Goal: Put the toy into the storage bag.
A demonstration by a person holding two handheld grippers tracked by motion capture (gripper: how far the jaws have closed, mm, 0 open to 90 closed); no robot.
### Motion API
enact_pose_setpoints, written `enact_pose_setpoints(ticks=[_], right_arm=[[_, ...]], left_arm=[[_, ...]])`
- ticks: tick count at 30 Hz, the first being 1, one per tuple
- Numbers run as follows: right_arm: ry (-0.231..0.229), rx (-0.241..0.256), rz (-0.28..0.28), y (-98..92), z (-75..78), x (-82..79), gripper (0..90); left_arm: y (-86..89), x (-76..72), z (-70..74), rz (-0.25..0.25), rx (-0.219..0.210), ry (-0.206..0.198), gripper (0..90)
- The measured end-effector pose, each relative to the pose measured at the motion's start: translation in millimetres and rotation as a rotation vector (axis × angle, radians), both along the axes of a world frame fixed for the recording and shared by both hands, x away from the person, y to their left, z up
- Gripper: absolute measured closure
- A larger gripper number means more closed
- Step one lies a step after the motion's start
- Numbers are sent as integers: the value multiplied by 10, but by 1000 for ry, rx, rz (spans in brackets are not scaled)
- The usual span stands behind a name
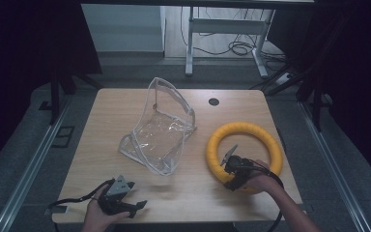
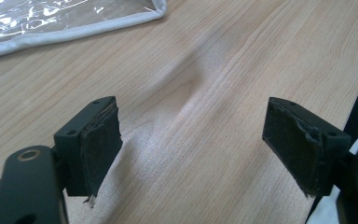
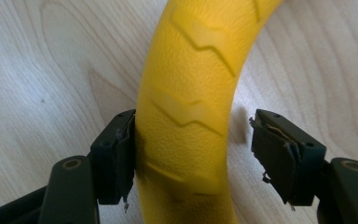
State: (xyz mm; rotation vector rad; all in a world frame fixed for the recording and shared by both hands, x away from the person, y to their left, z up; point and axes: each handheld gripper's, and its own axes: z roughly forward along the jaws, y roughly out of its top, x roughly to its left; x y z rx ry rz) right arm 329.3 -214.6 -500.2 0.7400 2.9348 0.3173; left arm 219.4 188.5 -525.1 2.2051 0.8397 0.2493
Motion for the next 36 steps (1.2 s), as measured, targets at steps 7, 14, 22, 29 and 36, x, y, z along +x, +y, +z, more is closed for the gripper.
enact_pose_setpoints(ticks=[7,14,22,29,36], right_arm=[[44,-11,18,24,-18,27,389],[91,-29,48,76,9,60,500],[116,-36,38,92,21,82,516],[90,25,30,20,180,90,521],[64,103,-1,-72,348,104,523]], left_arm=[[0,2,-1,-1,2,0,191],[-2,-2,-1,0,-2,0,191],[-1,2,1,0,-4,-1,191],[-4,7,2,1,-8,0,191],[6,8,14,3,-9,-9,191]])
